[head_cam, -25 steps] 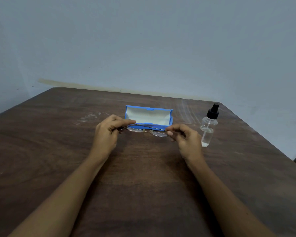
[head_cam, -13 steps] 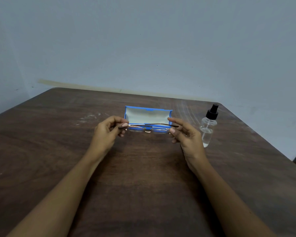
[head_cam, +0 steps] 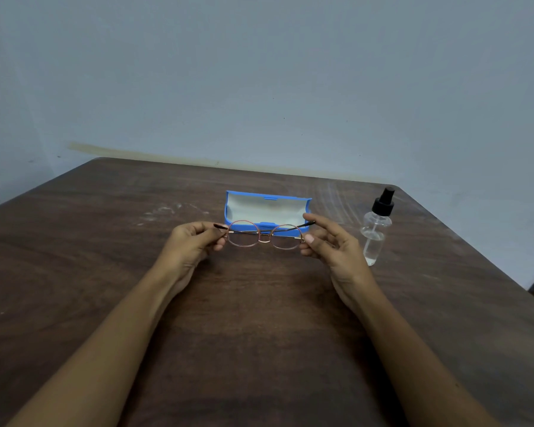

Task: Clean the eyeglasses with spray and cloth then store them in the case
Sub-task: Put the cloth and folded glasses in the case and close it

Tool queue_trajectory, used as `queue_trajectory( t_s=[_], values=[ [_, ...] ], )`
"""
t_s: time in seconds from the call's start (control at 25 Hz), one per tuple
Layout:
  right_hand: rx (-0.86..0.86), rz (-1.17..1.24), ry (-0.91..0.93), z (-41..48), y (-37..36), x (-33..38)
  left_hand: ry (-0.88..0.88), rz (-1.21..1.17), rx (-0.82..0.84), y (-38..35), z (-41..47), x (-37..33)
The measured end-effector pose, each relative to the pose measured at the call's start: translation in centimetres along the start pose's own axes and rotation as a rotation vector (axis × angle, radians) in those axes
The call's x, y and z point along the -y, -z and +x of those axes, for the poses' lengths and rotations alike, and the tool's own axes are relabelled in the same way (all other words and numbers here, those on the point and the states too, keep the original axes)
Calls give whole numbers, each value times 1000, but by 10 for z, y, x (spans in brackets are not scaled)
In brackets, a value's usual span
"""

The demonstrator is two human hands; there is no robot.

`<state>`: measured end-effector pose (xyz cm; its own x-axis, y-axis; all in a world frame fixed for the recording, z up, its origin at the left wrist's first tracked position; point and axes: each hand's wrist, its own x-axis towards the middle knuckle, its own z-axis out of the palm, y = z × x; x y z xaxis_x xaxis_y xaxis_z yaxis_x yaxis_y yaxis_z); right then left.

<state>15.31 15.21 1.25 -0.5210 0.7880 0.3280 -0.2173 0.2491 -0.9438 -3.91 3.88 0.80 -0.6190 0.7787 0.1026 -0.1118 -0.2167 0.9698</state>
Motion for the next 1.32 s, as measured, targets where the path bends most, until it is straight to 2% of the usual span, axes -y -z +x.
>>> queue_trajectory(
  t_s=[0.28,0.48,0.72,0.88,1.04,1.32],
  values=[
    [-68,89,-41,0,1,2,115,-139,37,1,-2,-5],
    [-47,58,-95,0,2,1,110,-103,58,3,-4,-7],
    [-55,-78,-126,-1,2,-2,47,88,28,1,-8,-5],
    [-62,-163,-161,-1,0,-1,-34,355,40,0,-11,-5],
    [-62,-252,-181,-3,0,0,-71,511,23,3,-9,-4],
    [-56,-362,-220,-3,0,-1,-74,631,18,2,-7,-2]
  ],
)
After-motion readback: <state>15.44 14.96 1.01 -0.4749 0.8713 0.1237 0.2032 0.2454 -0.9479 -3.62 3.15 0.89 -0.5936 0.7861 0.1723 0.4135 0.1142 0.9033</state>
